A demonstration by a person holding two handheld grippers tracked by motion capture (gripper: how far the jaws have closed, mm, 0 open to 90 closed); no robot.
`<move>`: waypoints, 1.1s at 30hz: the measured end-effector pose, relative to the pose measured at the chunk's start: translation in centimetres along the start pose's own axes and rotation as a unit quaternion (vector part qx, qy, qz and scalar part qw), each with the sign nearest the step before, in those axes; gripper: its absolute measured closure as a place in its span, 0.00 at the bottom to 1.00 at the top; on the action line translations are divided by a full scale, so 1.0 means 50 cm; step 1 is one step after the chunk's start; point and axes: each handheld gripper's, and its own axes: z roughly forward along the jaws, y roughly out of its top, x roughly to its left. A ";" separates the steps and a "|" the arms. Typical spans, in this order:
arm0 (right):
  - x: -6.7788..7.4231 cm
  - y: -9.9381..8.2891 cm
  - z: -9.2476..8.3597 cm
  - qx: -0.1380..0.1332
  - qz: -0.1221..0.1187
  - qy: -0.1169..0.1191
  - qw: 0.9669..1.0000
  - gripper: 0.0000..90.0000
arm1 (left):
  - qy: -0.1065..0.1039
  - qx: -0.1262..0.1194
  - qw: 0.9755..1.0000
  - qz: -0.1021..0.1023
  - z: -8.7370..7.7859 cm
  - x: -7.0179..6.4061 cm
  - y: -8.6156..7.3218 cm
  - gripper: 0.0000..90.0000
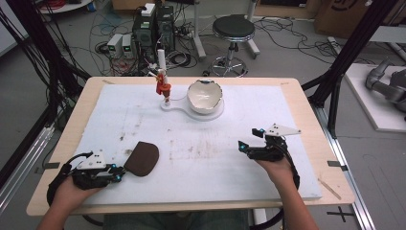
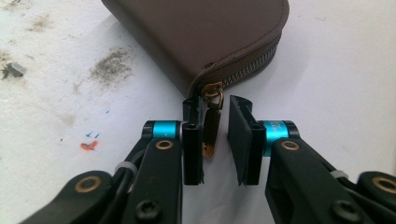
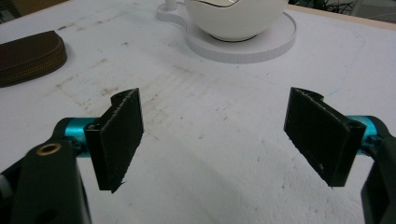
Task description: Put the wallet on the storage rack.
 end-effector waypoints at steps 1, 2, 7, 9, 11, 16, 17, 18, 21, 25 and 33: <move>0.000 0.000 0.000 0.000 0.000 0.001 1.000 0.22 | 0.000 -0.001 1.000 -0.003 0.000 0.000 0.000 0.87; 0.000 0.000 0.000 0.000 -0.001 0.000 1.000 0.22 | 0.002 0.000 1.000 -0.002 0.000 0.000 0.000 0.88; 0.002 0.000 0.001 0.002 -0.001 0.001 1.000 0.22 | 0.005 0.003 1.000 0.003 0.001 0.005 0.002 0.97; 0.002 0.000 0.002 0.002 -0.002 0.000 1.000 0.22 | 0.002 0.006 1.000 0.007 0.001 0.006 0.003 0.98; 0.003 0.000 0.002 0.002 -0.002 0.000 1.000 0.22 | 0.000 0.007 1.000 0.007 0.000 0.007 0.004 0.98; 0.002 0.000 0.001 0.002 0.000 0.002 1.000 0.22 | -0.005 -0.011 1.000 0.008 -0.006 0.007 0.010 0.98; 0.000 0.000 0.001 0.000 -0.002 0.000 1.000 0.22 | -0.007 -0.017 1.000 0.008 -0.010 0.007 0.013 0.98; 0.000 0.000 0.001 0.000 0.000 0.001 1.000 0.22 | -0.012 -0.024 1.000 0.007 -0.011 0.006 0.015 0.98; 0.001 0.000 0.001 -0.001 -0.003 0.003 1.000 0.22 | -0.021 -0.051 0.998 0.003 -0.019 0.005 0.023 0.98; 0.003 0.001 0.000 -0.003 -0.005 0.002 1.000 0.22 | -0.037 -0.092 0.995 -0.003 -0.026 0.001 0.036 0.98; 0.005 0.002 -0.003 -0.008 -0.006 0.005 1.000 0.22 | -0.077 -0.152 0.985 -0.024 -0.030 0.003 0.056 0.98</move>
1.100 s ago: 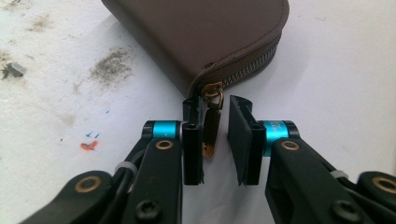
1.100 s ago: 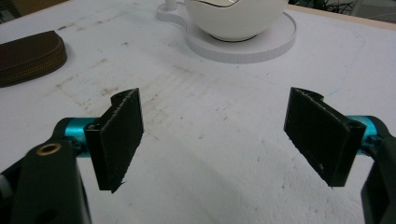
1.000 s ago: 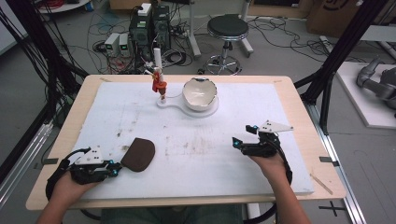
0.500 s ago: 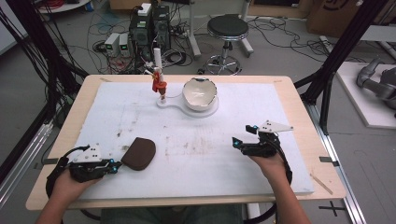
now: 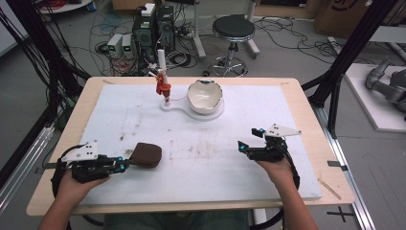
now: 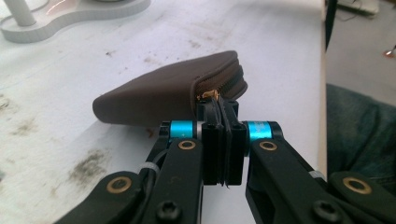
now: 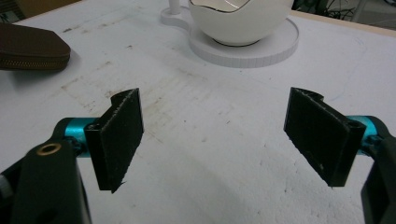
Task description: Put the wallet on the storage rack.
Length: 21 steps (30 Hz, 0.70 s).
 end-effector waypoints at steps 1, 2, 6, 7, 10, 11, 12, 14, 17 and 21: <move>0.000 0.001 -0.001 -0.001 -0.003 0.000 1.000 0.22 | 0.000 -0.008 1.000 -0.005 -0.002 0.001 0.002 0.98; 0.001 0.002 0.000 -0.002 -0.004 0.002 1.000 0.22 | -0.004 -0.015 1.000 -0.006 -0.004 0.002 0.005 0.98; 0.001 0.003 0.000 -0.002 -0.001 0.003 1.000 0.22 | -0.010 -0.040 0.999 -0.008 -0.014 0.005 0.019 0.98; 0.001 0.002 0.000 -0.001 -0.001 0.003 1.000 0.22 | -0.011 -0.044 0.999 -0.010 -0.016 0.005 0.022 0.98; 0.001 0.002 0.000 -0.002 -0.001 0.003 1.000 0.22 | -0.017 -0.056 0.998 -0.019 -0.018 0.006 0.030 0.98; 0.001 0.002 0.000 -0.002 0.000 0.004 1.000 0.22 | -0.023 -0.059 0.998 -0.023 -0.017 0.006 0.032 0.98; 0.001 0.002 0.000 -0.002 0.001 0.003 1.000 0.22 | -0.022 -0.062 0.998 -0.022 -0.015 0.005 0.035 0.98; 0.000 0.002 0.000 -0.001 0.000 0.003 1.000 0.22 | -0.026 -0.064 0.997 -0.024 -0.012 0.005 0.041 0.98; 0.000 0.002 0.001 -0.001 0.001 0.003 1.000 0.22 | -0.032 -0.076 0.996 -0.031 -0.007 0.007 0.050 0.98; 0.000 0.002 0.001 -0.001 0.000 0.003 1.000 0.22 | -0.036 -0.091 0.995 -0.034 -0.003 0.011 0.066 0.98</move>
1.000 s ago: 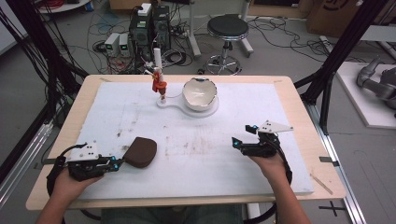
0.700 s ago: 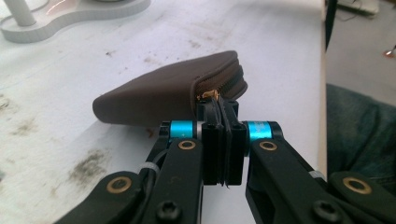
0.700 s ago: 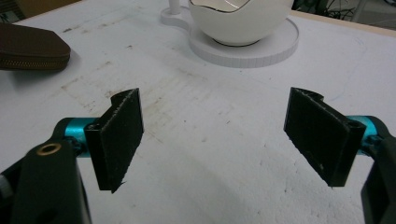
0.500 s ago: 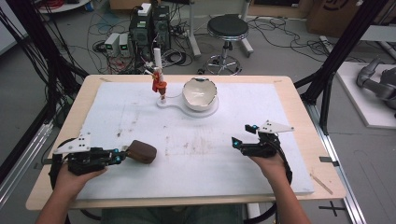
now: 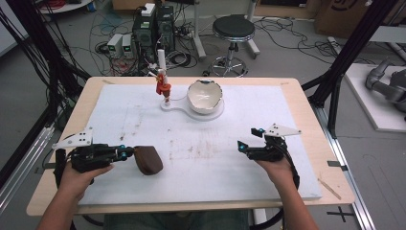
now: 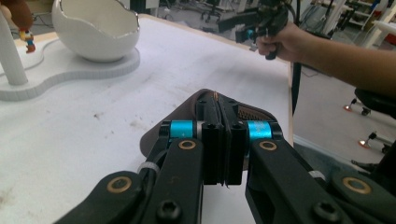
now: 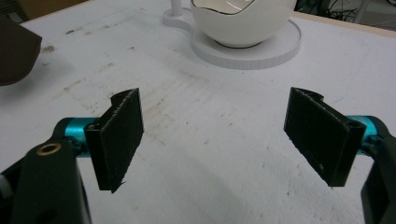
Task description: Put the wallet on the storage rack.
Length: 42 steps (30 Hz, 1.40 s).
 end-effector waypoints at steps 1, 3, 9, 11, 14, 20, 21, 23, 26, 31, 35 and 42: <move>0.000 0.000 0.000 0.000 0.001 0.000 1.000 0.22 | 0.000 -0.003 1.000 -0.003 0.002 0.001 0.004 0.98; 0.000 0.000 -0.001 0.000 0.003 0.000 1.000 0.22 | 0.000 -0.009 1.000 -0.004 0.008 0.005 0.014 0.98; -0.002 0.000 -0.002 -0.003 0.002 0.001 1.000 0.22 | -0.004 -0.014 1.000 -0.010 0.034 0.015 0.038 0.98; -0.002 0.000 -0.003 -0.003 0.006 0.002 1.000 0.22 | -0.006 -0.012 1.000 -0.012 0.044 0.018 0.045 0.98; -0.002 0.000 -0.003 -0.003 0.006 0.003 1.000 0.22 | -0.008 -0.013 1.000 -0.015 0.059 0.024 0.057 0.98; -0.001 -0.003 -0.008 -0.005 0.006 0.004 1.000 0.22 | -0.016 -0.023 0.999 -0.018 0.090 0.036 0.085 0.98; -0.001 -0.003 -0.010 -0.006 0.007 0.003 1.000 0.22 | -0.017 -0.023 0.999 -0.017 0.094 0.039 0.090 0.98; -0.003 -0.005 -0.013 -0.007 0.008 0.003 1.000 0.22 | -0.018 -0.025 0.999 -0.016 0.103 0.042 0.101 0.98; -0.004 -0.007 -0.016 -0.007 0.009 0.002 1.000 0.22 | -0.021 -0.026 0.999 -0.016 0.121 0.051 0.119 0.98; -0.005 -0.013 -0.022 -0.006 0.011 0.002 1.000 0.22 | -0.019 -0.019 1.000 -0.015 0.149 0.065 0.140 0.98; -0.004 -0.016 -0.025 -0.005 0.009 0.001 1.000 0.22 | -0.017 -0.015 1.000 -0.017 0.179 0.078 0.160 0.98; -0.002 -0.021 -0.028 -0.003 0.010 0.001 1.000 0.22 | -0.011 -0.004 1.000 -0.008 0.229 0.093 0.195 0.98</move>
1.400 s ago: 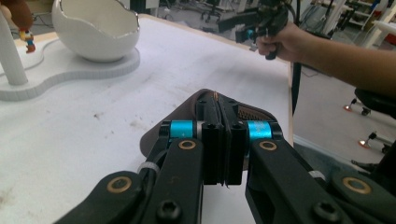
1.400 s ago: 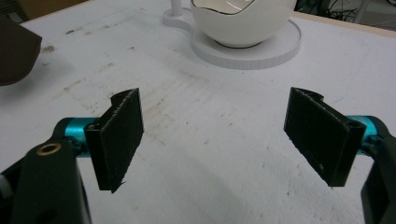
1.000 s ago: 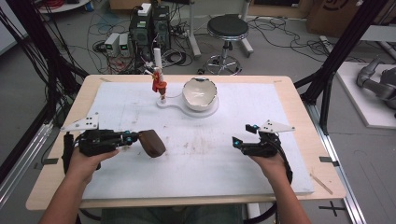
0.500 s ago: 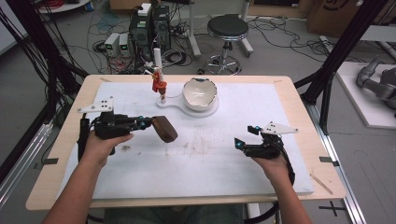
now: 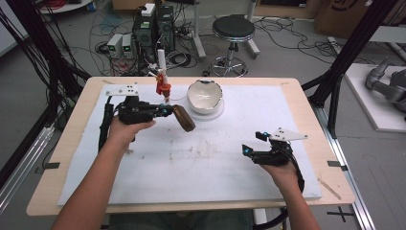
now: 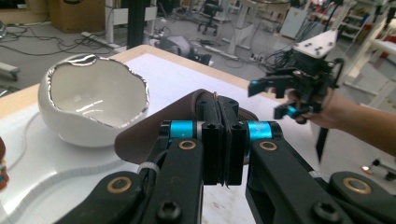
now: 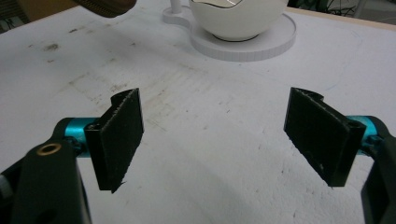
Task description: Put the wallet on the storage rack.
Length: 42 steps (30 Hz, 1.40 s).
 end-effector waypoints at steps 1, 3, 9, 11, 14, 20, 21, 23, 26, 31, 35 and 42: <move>0.001 -0.001 0.000 0.001 0.000 0.000 1.000 0.22 | 0.000 -0.001 1.000 0.001 0.007 0.003 0.004 0.98; 0.001 -0.001 0.002 0.002 -0.003 0.002 1.000 0.22 | 0.007 0.001 1.000 0.005 0.024 0.009 0.013 0.98; 0.002 0.001 0.008 0.006 -0.006 0.006 1.000 0.22 | 0.022 0.009 1.000 0.010 0.063 0.027 0.038 0.98; 0.002 0.001 0.008 0.005 -0.006 0.006 1.000 0.22 | 0.030 0.011 0.999 0.013 0.074 0.034 0.050 0.98; 0.000 0.000 0.006 0.004 -0.004 0.007 1.000 0.22 | 0.035 0.012 0.999 0.015 0.093 0.046 0.070 0.98; -0.007 -0.002 0.000 -0.001 0.001 0.004 1.000 0.22 | 0.051 0.013 0.999 0.011 0.128 0.077 0.094 0.98; -0.008 -0.003 -0.001 -0.003 0.003 0.003 1.000 0.22 | 0.052 0.013 0.999 0.009 0.132 0.080 0.096 0.98; -0.010 -0.004 -0.004 -0.003 0.004 0.004 1.000 0.22 | 0.058 0.018 0.998 0.010 0.142 0.087 0.101 0.98; -0.013 -0.006 -0.005 -0.002 0.007 0.002 1.000 0.22 | 0.066 0.016 0.998 0.008 0.156 0.099 0.107 0.98; -0.014 -0.007 -0.006 -0.002 0.009 0.001 1.000 0.22 | 0.074 0.012 0.997 -0.004 0.178 0.121 0.105 0.98; -0.013 -0.008 -0.006 -0.002 0.007 0.001 1.000 0.22 | 0.084 0.025 0.996 -0.005 0.197 0.131 0.095 0.98; -0.012 -0.009 -0.003 0.003 0.005 0.000 1.000 0.22 | 0.104 0.074 0.992 -0.011 0.233 0.139 0.051 0.98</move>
